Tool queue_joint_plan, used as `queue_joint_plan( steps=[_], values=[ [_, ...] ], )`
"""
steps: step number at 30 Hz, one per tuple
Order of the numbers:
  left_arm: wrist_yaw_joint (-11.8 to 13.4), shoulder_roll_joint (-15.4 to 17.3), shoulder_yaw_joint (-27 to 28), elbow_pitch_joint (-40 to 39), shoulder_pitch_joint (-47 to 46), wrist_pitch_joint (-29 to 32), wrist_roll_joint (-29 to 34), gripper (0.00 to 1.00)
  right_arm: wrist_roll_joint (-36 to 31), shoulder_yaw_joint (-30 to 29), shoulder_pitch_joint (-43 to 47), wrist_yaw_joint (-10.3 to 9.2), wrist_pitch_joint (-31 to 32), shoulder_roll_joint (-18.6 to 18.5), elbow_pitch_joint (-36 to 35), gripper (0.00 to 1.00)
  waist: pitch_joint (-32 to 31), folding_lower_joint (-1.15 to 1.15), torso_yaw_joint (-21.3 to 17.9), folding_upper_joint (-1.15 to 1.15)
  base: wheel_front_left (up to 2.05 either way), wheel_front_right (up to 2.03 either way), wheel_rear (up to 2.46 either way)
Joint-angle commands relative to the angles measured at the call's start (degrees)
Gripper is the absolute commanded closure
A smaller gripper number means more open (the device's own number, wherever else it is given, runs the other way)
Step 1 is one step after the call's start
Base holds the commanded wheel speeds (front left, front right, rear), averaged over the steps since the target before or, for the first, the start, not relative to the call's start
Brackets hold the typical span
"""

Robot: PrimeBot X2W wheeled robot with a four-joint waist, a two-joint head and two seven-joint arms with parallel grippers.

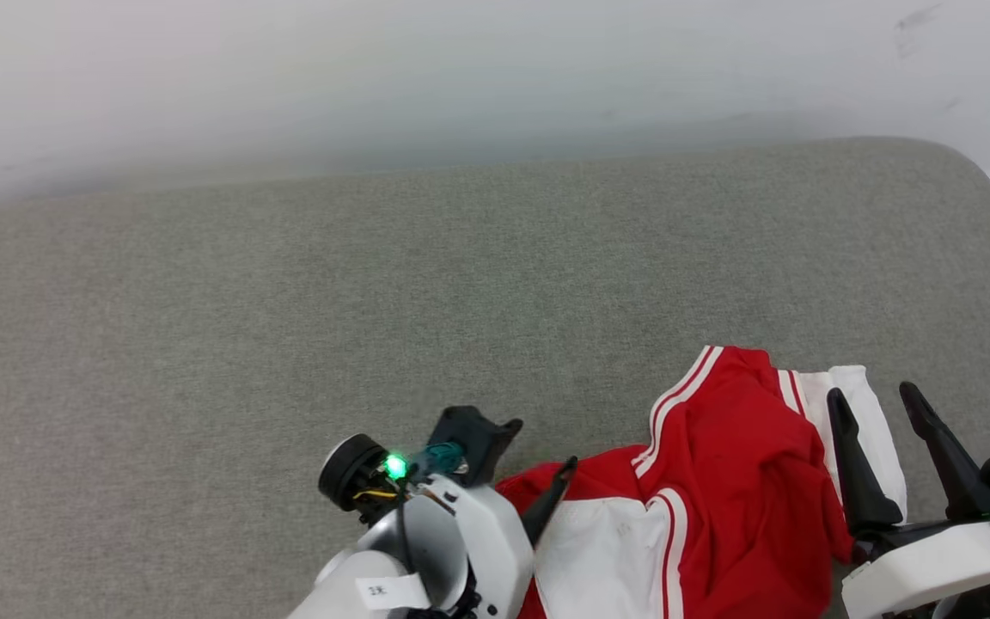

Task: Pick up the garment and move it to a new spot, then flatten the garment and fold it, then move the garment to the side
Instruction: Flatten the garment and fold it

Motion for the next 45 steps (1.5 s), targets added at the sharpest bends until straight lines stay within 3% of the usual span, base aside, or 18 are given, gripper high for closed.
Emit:
queue_joint_plan(
  steps=[1, 6, 15, 16, 17, 18, 27, 32, 45],
  values=[
    [-0.58, -0.06, -0.69, 0.05, -1.12, 0.85, 0.05, 0.0, 0.31, 0.2, -0.34, -0.04, -0.08, 0.14, -0.05, 0.0, 1.05, 0.0, -1.07, 0.0, 0.0, 0.0, 0.0],
    [-2.84, 1.07, -7.36, 1.69, -5.54, 7.1, 0.17, 0.0, 1.68, 0.92, -1.6, -0.04, -1.01, 0.14, 0.8, 0.0, 3.22, 0.0, -3.01, 0.0, 0.0, 0.0, 0.0],
    [-3.41, 5.62, -17.48, 4.56, -10.64, 17.26, -3.36, 0.0, 3.36, 1.41, -2.92, -0.04, -2.68, 0.14, 2.86, 0.0, 6.18, 0.0, -5.14, 0.0, 0.0, 0.0, 0.0],
    [-3.42, 6.13, -18.26, 4.43, -11.02, 17.79, -4.01, 0.05, 3.59, 1.3, -3.02, -0.04, -2.78, 0.15, 3.04, 0.0, 6.44, 0.0, -5.17, 0.0, 0.0, 0.0, 0.0],
    [-3.42, 6.61, -18.76, 4.04, -11.68, 17.53, -4.32, 0.59, 3.67, 1.25, -3.18, -0.04, -3.06, 0.15, 3.24, 0.0, 6.69, 0.0, -5.18, 0.0, 0.0, 0.0, 0.0],
    [-3.43, 6.88, -19.18, 3.83, -12.04, 17.28, -4.68, 1.0, 3.99, 1.16, -3.31, -0.04, -3.23, 0.15, 3.48, 0.0, 6.85, 0.0, -5.15, 0.0, 0.0, 0.0, 0.0],
    [-2.14, 8.65, -17.81, 0.78, -13.37, 12.38, -5.92, 1.0, 4.05, 0.0, -3.64, -0.04, -3.49, 0.15, 4.72, 0.0, 5.49, 0.0, -1.97, 0.0, 0.0, 0.0, 0.0],
    [1.65, 11.44, -14.43, -2.13, -12.1, 10.7, -5.82, 1.0, 3.54, -0.55, -2.56, -0.04, -2.65, 0.14, 4.25, 0.0, 3.46, 0.0, 1.08, 0.0, 0.0, 0.0, 0.0],
    [12.12, 24.18, -3.92, -6.06, -6.07, 11.69, -7.85, 1.0, 3.31, -1.42, -1.65, -0.04, -0.28, 0.14, 2.83, 0.0, 1.93, 0.0, 6.4, 0.0, 0.0, 0.0, 0.0]
  ],
)
